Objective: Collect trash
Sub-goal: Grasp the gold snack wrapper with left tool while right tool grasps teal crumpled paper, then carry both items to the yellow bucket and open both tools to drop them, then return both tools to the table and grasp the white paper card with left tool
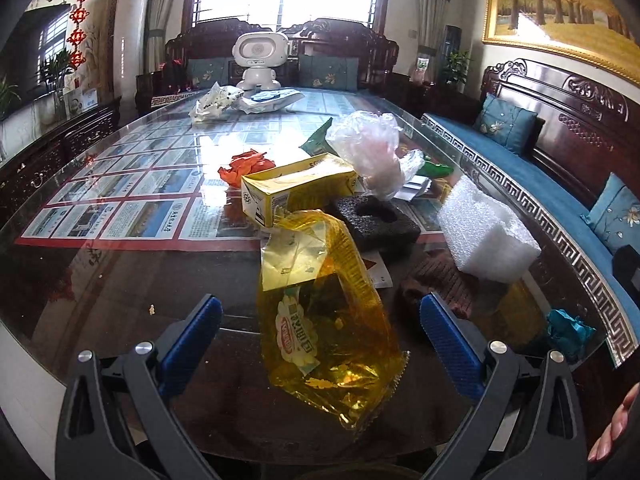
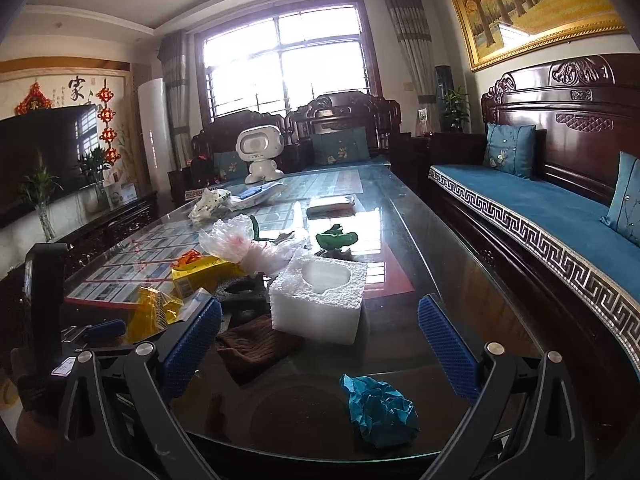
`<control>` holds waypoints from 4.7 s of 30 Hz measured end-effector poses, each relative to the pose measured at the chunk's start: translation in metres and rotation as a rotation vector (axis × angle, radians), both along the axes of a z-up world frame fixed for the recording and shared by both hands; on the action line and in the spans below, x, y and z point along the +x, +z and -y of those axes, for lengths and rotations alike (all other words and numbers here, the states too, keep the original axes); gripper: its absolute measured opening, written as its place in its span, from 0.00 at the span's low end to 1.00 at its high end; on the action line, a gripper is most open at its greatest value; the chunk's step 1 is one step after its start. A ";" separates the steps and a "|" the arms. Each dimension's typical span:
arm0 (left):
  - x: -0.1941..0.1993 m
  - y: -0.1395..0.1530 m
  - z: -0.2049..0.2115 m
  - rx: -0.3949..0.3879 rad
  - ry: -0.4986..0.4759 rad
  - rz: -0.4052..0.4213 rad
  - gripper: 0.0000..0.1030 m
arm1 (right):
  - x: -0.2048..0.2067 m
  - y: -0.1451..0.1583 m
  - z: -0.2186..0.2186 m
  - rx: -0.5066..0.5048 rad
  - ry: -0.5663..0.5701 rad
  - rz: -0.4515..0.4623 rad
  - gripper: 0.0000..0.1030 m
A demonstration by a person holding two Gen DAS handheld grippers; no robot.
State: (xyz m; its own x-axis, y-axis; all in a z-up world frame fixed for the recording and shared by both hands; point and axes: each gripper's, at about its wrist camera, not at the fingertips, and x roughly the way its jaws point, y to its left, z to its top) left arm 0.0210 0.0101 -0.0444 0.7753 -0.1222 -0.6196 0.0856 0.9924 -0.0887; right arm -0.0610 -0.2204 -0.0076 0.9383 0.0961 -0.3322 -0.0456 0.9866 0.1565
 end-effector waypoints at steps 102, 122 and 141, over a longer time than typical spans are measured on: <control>-0.168 -0.125 -0.011 0.019 -0.545 -0.465 0.69 | -0.116 -0.133 -0.055 -0.053 0.301 -0.546 0.38; -0.138 -0.076 -0.036 0.041 -0.422 -0.267 0.69 | -0.116 -0.105 -0.070 -0.114 0.333 -0.462 0.67; -0.061 -0.001 -0.033 -0.009 -0.253 0.005 0.81 | -0.083 -0.026 -0.036 -0.145 0.110 -0.112 0.92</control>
